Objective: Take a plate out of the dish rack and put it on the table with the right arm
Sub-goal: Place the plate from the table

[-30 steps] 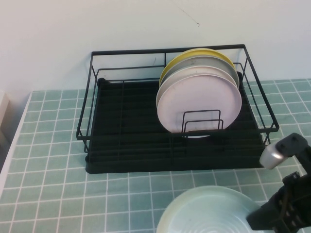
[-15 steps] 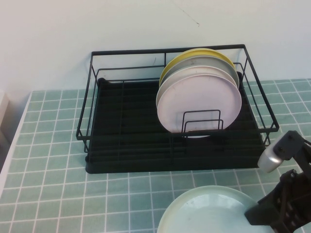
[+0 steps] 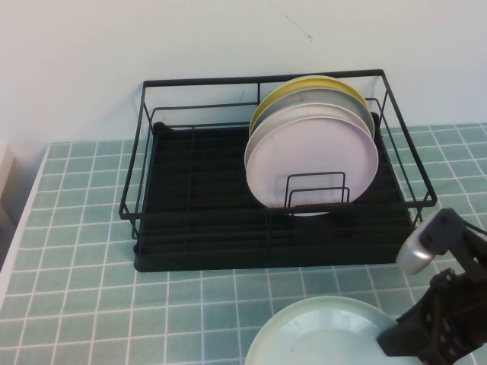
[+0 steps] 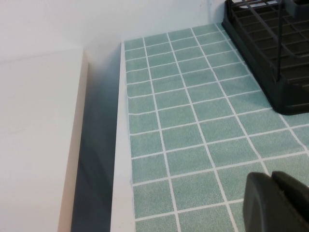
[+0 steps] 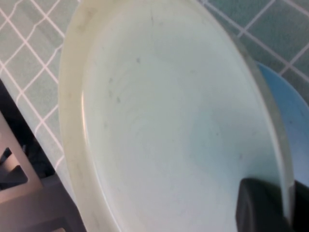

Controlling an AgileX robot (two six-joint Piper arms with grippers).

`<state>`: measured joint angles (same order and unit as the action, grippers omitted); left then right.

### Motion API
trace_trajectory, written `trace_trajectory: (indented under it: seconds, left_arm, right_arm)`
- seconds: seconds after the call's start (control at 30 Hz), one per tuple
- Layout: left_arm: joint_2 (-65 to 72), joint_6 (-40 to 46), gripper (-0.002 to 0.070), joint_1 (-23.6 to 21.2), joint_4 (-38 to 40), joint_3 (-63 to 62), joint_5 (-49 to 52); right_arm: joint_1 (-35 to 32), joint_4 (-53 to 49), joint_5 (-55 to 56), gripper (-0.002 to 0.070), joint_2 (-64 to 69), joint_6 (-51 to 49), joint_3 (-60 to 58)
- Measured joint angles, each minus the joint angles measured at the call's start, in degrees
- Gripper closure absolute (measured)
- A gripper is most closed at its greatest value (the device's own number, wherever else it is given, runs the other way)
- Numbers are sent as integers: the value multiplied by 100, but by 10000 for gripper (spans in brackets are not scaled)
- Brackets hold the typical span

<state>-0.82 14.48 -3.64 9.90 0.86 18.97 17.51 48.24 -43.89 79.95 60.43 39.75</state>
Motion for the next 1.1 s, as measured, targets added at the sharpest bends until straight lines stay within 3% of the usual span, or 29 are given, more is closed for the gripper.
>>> trace_trajectory:
  seconds: [0.2,0.47,0.6,0.93,1.0,1.1]
  left_arm:
    - [0,0,678,0,0,0,0]
    - [0,0,678,0,0,0,0]
    - [0,0,678,0,0,0,0]
    - [0,0,678,0,0,0,0]
    - [0,0,678,0,0,0,0]
    - [0,0,678,0,0,0,0]
  right_arm:
    - [0,267,0,519,359,160,0]
    - [0,306,39,290,458,353,22]
    - [0,-42,-111,247,458,366,225]
    - [0,-1565,-1635,243,458,-182,1542]
    - [0,-1819,-1943,265,458,-584,1890]
    - [0,-1994,-2307,359,458,-1134,2347]
